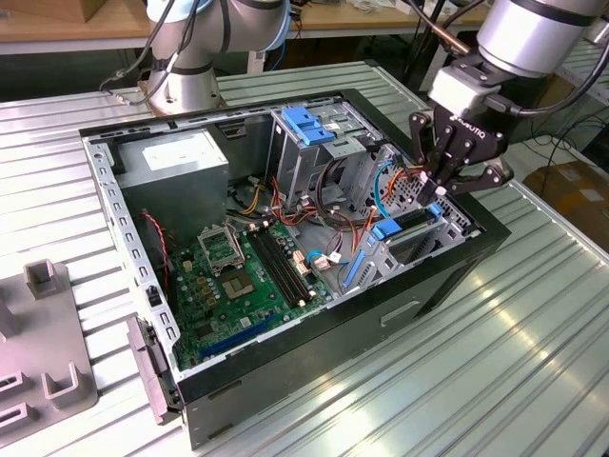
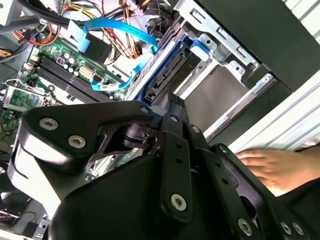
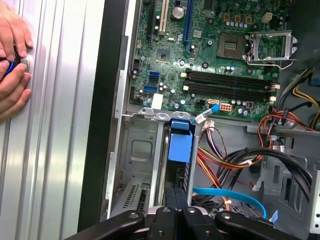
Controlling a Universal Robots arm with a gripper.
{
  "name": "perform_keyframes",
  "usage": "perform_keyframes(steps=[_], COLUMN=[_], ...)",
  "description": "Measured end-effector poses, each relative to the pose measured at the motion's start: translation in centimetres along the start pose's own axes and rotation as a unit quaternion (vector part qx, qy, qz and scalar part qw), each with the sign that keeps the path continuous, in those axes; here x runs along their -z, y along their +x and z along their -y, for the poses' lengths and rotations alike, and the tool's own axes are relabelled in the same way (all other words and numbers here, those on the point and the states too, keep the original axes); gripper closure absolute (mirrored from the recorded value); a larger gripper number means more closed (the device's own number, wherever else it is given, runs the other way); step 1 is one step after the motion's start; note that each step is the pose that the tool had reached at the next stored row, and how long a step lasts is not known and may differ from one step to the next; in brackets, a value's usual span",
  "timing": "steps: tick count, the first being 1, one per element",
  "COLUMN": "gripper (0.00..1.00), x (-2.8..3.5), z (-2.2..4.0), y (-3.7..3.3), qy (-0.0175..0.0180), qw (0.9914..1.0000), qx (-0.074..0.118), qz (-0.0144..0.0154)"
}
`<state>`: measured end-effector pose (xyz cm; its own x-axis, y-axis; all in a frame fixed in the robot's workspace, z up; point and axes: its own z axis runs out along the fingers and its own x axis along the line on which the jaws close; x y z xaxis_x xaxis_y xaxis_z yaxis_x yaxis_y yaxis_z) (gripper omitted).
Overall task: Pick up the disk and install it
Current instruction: 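Insert the first disk wire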
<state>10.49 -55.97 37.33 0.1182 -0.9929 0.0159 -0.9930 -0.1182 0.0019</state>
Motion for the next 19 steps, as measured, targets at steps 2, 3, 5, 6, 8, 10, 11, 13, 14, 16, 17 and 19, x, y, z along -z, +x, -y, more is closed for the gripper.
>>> perform_keyframes(steps=[2, 3, 5, 6, 8, 10, 11, 13, 14, 16, 17, 19], gripper=[0.89, 0.89, 0.89, 0.89, 0.89, 0.89, 0.89, 0.89, 0.89, 0.89, 0.89, 0.89], x=[0.00, 0.00, -0.01, -0.01, -0.01, -0.01, -0.01, -0.01, -0.01, -0.01, -0.01, -0.01], z=[0.24, 0.34, 0.67, 0.77, 0.97, 1.10, 1.10, 1.13, 1.14, 1.14, 1.14, 1.15], y=[-0.01, -0.02, -0.02, -0.03, -0.04, -0.05, -0.05, -0.05, -0.05, -0.05, -0.05, -0.05], qy=[0.0000, 0.0000, 0.0001, 0.0001, 0.0001, 0.0002, 0.0003, 0.0005, 0.0006, 0.0013, 0.0014, 0.0016], qw=[1.00000, 1.00000, 0.99998, 0.99998, 0.99995, 0.99990, 0.99985, 0.99949, 0.99915, 0.99665, 0.99589, 0.99466], qx=[0.002, 0.003, 0.006, 0.007, 0.010, 0.014, 0.018, 0.032, 0.041, 0.082, 0.091, 0.103], qz=[0.0000, -0.0001, 0.0000, 0.0000, -0.0001, -0.0001, -0.0001, -0.0002, -0.0002, -0.0002, -0.0002, -0.0003])
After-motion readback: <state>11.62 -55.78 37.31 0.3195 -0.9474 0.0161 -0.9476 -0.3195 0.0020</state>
